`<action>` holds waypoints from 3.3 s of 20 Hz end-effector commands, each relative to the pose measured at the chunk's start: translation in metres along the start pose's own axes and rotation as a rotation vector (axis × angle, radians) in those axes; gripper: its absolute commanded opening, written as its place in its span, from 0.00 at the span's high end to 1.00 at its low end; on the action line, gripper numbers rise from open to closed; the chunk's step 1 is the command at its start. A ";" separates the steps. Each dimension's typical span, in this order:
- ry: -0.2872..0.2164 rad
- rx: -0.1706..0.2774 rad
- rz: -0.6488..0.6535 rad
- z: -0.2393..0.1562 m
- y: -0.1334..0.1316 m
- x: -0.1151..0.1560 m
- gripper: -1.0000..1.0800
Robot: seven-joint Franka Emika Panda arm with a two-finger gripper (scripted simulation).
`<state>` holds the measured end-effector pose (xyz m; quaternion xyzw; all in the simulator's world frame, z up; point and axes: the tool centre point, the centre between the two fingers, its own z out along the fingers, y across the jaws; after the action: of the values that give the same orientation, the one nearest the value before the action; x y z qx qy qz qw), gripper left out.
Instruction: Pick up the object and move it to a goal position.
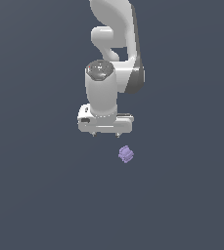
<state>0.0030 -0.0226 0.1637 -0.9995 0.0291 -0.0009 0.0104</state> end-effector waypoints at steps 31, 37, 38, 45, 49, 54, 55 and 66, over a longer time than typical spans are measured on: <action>-0.020 -0.026 -0.334 0.035 -0.043 0.010 0.04; -0.016 -0.025 -0.531 0.053 -0.066 0.015 0.04; -0.015 -0.024 -0.557 0.056 -0.069 0.016 0.04; -0.011 -0.021 -0.693 0.068 -0.085 0.019 0.04; -0.009 -0.020 -0.730 0.072 -0.090 0.020 0.04; -0.009 -0.019 -0.733 0.073 -0.090 0.020 0.04; -0.009 -0.019 -0.733 0.074 -0.090 0.020 0.04; -0.009 -0.019 -0.738 0.119 -0.090 0.019 0.04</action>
<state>0.0269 0.0683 0.0515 -0.9429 -0.3332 0.0007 0.0002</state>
